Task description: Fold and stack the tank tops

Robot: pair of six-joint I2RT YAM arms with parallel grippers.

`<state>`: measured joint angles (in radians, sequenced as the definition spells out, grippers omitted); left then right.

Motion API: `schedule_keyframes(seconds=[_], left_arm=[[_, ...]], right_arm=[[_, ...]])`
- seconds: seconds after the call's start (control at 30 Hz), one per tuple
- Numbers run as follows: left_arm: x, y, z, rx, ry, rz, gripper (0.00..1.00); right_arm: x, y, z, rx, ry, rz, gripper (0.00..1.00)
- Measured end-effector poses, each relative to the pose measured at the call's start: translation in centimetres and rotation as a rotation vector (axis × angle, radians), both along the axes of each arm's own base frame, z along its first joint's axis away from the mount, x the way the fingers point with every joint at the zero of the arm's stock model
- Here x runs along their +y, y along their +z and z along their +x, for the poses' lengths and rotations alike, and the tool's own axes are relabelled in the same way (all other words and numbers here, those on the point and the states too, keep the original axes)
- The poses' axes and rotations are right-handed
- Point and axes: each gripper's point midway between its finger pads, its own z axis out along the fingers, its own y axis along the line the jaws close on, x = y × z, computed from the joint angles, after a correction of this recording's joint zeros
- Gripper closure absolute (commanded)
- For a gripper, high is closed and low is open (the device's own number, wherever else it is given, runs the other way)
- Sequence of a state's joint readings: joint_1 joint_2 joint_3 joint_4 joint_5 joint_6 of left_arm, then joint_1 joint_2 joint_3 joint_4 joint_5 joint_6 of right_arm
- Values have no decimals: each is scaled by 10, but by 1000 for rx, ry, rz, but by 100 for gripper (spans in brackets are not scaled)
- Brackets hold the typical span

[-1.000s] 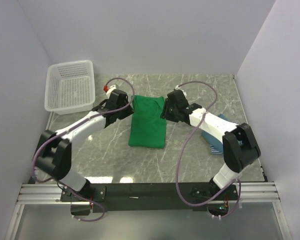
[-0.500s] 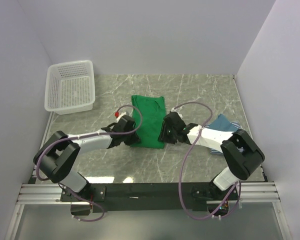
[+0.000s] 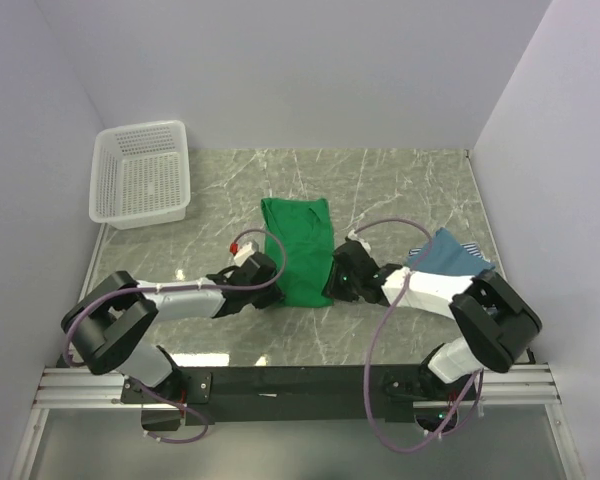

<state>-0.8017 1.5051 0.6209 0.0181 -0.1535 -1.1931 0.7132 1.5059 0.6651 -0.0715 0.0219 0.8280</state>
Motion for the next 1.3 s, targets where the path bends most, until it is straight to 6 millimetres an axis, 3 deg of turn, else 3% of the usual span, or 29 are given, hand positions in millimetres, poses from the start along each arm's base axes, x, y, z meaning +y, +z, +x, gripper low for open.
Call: schedule_keyframes(seconds=[0.23, 0.3, 0.4, 0.47, 0.57, 0.63, 0.73, 0.8, 0.9, 0.93, 1.0, 1.1, 1.23, 1.3], left_arm=[[-4, 0, -56, 36, -48, -23, 89], [-4, 0, -77, 54, -78, -27, 85], [-5, 3, -98, 72, -113, -27, 72], [-3, 9, -104, 72, -124, -29, 63], [8, 25, -101, 45, -96, -21, 58], [15, 45, -85, 11, -50, -21, 59], [36, 87, -35, -69, 93, -52, 62], [62, 116, 7, -141, 227, -67, 65], [105, 137, 56, -204, 382, -33, 77], [115, 136, 67, -202, 410, -11, 82], [131, 128, 93, -185, 452, 35, 88], [142, 88, 118, -96, 446, 116, 95], [136, 39, 136, 19, 378, 178, 98], [129, 24, 142, 46, 341, 183, 98]], right_arm=[[-31, 0, -55, 33, 24, -40, 67], [-35, 1, -74, 41, 49, -42, 65], [-37, 6, -92, 46, 75, -39, 54], [-38, 13, -94, 31, 73, -28, 47], [-43, 26, -87, -8, 52, -32, 45], [-42, 39, -74, -36, 33, -28, 46], [-36, 66, -44, -88, 4, -8, 49], [-25, 84, -21, -121, 2, -5, 56], [-1, 103, 11, -158, 22, 11, 68], [8, 108, 21, -168, 28, 20, 76], [23, 110, 39, -169, 40, 16, 81], [40, 105, 65, -163, 45, 21, 85], [60, 83, 91, -111, 70, 17, 89], [72, 72, 101, -83, 87, 31, 90]])
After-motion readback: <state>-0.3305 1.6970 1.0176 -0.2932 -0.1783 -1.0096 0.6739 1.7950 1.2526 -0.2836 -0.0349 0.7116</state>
